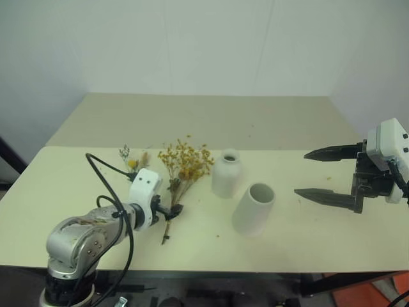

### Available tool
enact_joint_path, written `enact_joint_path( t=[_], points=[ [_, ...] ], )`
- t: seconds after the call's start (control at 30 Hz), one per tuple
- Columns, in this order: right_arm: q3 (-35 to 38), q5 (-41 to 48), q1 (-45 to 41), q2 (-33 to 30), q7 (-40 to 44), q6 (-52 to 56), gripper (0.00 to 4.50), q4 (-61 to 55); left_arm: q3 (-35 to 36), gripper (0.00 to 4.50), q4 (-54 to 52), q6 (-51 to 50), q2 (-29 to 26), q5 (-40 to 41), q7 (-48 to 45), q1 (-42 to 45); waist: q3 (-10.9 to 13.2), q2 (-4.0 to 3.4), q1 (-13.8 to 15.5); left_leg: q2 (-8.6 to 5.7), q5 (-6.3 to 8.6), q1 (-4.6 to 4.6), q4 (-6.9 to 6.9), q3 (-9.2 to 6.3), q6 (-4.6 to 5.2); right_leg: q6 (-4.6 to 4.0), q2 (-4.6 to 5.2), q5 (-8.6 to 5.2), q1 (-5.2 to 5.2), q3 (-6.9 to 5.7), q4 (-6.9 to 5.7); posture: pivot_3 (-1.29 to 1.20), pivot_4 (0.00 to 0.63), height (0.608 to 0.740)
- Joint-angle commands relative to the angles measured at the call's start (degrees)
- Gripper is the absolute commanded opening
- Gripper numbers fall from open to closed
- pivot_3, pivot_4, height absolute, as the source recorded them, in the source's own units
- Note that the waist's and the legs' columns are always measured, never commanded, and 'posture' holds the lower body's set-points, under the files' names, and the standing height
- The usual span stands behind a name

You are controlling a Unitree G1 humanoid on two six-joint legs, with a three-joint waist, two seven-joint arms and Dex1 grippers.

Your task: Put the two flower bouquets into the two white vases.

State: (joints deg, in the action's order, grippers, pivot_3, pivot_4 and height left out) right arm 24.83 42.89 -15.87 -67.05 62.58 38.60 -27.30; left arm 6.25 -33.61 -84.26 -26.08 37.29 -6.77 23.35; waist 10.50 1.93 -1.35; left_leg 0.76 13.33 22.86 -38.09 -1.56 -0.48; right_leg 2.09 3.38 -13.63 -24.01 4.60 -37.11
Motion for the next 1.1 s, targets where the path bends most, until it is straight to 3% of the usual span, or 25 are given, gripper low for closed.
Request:
enact_joint_path(
  t=[0.03,0.17,0.47,0.57,0.97,1.1],
  points=[
    [1.5,1.7,-1.0,-2.2,2.5,0.2,4.49,-0.7,-1.6,4.5,2.1,-2.5,2.8,-1.8,1.4,4.0,0.0,0.0,0.3,0.0,0.0,0.0,0.0,0.0,0.0,0.0,-0.01,0.0,0.0,0.0,0.0,0.0,0.15,0.74],
    [1.4,2.3,-2.0,-3.2,3.4,0.0,4.49,-0.9,-3.0,4.5,5.3,-4.3,6.3,-4.4,2.8,6.8,0.0,0.01,0.4,-0.01,0.0,0.01,0.0,0.0,0.0,0.0,0.0,0.0,0.01,0.0,0.03,0.0,0.15,0.74],
    [2.5,2.8,-3.0,-4.6,3.7,1.0,4.49,-1.1,-8.2,4.5,14.2,-2.3,7.9,-11.3,3.6,9.7,0.0,0.01,0.5,-0.02,0.0,0.0,-0.01,-0.01,0.0,0.0,0.01,0.0,0.03,0.0,0.01,0.0,0.15,0.74],
    [2.6,2.1,-2.4,-4.7,3.5,0.7,4.5,-1.0,-8.5,3.94,16.1,-0.7,8.5,-12.4,3.1,10.4,-0.1,0.0,0.6,-0.03,0.0,-0.06,-0.01,-0.01,0.0,-0.01,0.01,0.01,0.09,0.0,0.01,0.0,0.15,0.74],
    [4.0,2.2,-0.6,-4.2,2.7,1.0,4.5,-1.9,-8.0,0.15,17.4,-1.9,9.5,-14.5,0.9,11.9,-0.1,0.01,0.6,-0.03,0.0,-0.18,-0.02,-0.02,-0.01,0.02,0.02,0.01,0.27,-0.01,0.05,0.0,0.15,0.74],
    [4.4,2.2,0.1,-3.9,2.3,0.9,4.5,-2.1,-8.0,0.03,17.9,-0.6,8.7,-15.9,0.6,12.1,-0.1,0.01,0.6,-0.03,0.0,-0.18,-0.01,-0.02,-0.01,0.02,0.02,0.01,0.27,-0.02,0.05,0.0,0.15,0.74]
  ],
)
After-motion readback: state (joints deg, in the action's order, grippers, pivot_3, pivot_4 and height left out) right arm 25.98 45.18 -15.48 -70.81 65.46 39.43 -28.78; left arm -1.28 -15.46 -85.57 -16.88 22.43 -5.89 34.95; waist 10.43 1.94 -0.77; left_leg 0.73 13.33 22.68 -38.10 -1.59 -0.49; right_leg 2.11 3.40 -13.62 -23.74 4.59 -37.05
